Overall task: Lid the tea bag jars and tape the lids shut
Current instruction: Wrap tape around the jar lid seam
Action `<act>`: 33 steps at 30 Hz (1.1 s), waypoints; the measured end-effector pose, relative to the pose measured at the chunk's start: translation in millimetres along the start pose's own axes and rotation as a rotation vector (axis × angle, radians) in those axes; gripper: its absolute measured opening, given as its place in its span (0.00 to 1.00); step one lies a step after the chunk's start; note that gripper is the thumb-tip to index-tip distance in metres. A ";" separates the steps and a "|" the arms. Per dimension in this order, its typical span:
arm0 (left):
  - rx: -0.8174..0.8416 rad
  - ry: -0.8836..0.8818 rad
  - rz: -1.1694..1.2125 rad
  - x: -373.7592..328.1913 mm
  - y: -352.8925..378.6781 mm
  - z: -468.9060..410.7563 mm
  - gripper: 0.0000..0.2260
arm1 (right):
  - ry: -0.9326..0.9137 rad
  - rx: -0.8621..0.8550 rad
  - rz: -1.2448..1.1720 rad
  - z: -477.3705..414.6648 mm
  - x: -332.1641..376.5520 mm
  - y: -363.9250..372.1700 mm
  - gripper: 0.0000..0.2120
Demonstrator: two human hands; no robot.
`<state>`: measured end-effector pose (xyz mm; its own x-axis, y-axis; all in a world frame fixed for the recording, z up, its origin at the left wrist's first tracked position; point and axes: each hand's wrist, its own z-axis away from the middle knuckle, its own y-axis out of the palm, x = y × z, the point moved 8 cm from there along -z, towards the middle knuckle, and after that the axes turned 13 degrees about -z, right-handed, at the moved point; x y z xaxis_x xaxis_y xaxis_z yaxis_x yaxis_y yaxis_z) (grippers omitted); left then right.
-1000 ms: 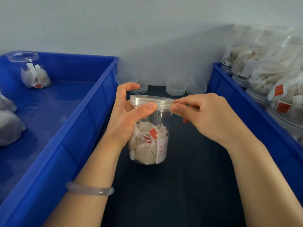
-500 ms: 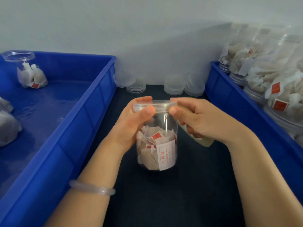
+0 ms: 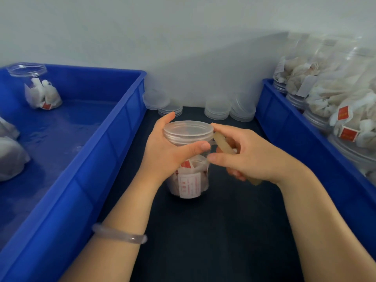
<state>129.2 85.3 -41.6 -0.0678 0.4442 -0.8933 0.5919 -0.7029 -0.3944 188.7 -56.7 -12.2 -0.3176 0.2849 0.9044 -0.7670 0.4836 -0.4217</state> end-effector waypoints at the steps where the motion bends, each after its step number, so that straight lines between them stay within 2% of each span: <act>1: 0.019 -0.018 0.043 2.9 -0.8 -1.2 0.54 | 0.027 0.008 0.014 2.6 -0.5 -1.3 0.36; 4: 0.083 -0.029 0.152 6.1 -3.3 -2.7 0.48 | 0.050 -0.008 0.064 8.8 5.6 -5.8 0.39; 7: 0.169 -0.048 0.271 8.9 -0.4 -1.7 0.43 | 0.002 -0.115 0.120 9.9 12.9 -15.8 0.39; 10: 0.263 -0.050 0.349 7.1 6.3 2.5 0.47 | -0.020 -0.181 0.111 9.6 12.0 -21.7 0.43; 19: 0.384 0.001 0.446 -4.3 11.4 7.0 0.50 | -0.042 -0.120 0.021 6.6 12.3 -16.4 0.40; 22: 0.461 0.030 0.496 -9.5 13.9 10.4 0.50 | -0.015 -0.067 -0.012 5.8 10.1 -11.8 0.42; 26: 0.564 0.062 0.529 -15.9 19.7 18.0 0.50 | 0.050 0.056 -0.151 7.2 2.1 -1.7 0.39; 29: 0.498 0.034 0.507 -17.7 22.2 16.7 0.52 | 0.007 0.016 -0.229 6.6 2.2 -6.9 0.36; 32: 0.175 0.062 0.302 -15.3 0.9 4.0 0.41 | -0.025 -0.119 -0.232 6.0 4.1 -18.0 0.37; 33: 0.123 0.080 0.213 -17.8 -3.7 3.0 0.39 | -0.037 -0.164 -0.214 5.9 4.7 -20.7 0.37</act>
<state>125.8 78.3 -24.9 0.1149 0.3180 -0.9411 0.4835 -0.8455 -0.2267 199.8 -70.3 1.2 -0.1806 0.1332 0.9745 -0.7193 0.6578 -0.2232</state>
